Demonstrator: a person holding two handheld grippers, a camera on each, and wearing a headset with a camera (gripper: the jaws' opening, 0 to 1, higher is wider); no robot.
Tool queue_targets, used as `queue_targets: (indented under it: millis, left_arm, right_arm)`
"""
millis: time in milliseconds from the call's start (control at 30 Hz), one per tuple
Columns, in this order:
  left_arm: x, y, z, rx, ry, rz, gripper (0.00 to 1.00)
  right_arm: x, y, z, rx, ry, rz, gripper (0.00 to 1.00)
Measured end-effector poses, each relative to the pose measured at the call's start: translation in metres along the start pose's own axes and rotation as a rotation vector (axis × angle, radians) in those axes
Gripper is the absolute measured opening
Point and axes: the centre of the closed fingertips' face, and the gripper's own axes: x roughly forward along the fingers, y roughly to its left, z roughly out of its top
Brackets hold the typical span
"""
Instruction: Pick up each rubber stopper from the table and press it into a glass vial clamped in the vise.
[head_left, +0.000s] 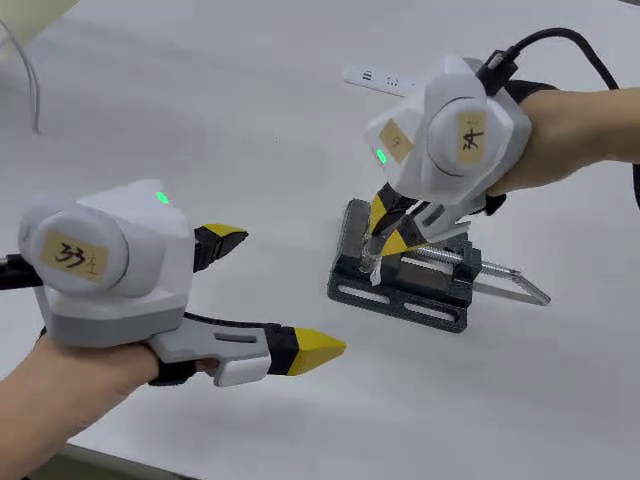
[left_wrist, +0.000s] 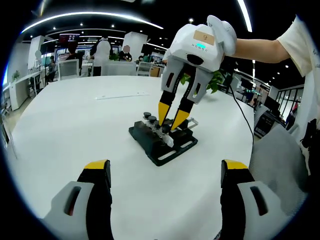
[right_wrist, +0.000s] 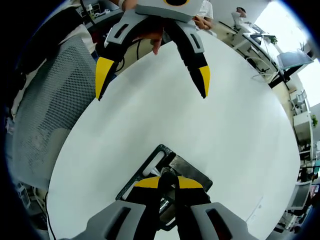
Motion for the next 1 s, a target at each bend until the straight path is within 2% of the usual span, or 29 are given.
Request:
queue_targets:
  millis: [567, 700, 800, 1000]
  left_arm:
    - [0.0006, 0.0005, -0.0016, -0.006, -0.002, -0.005, 0.89]
    - [0.0004, 0.0000, -0.0014, -0.007, -0.002, -0.005, 0.89]
    - [0.0001, 0.0004, -0.0015, -0.008, -0.002, -0.003, 0.89]
    - [0.0001, 0.0004, -0.0018, -0.011, -0.002, -0.003, 0.89]
  right_arm:
    - [0.0001, 0.0017, 0.0035, -0.025, -0.010, 0.001, 0.05]
    - [-0.0005, -0.0019, 0.0019, -0.009, -0.019, -0.012, 0.05]
    - [0.0003, 0.0011, 0.0034, 0.003, -0.024, 0.007, 0.05]
    - [0.0002, -0.0003, 0.0009, -0.007, -0.010, 0.006, 0.05]
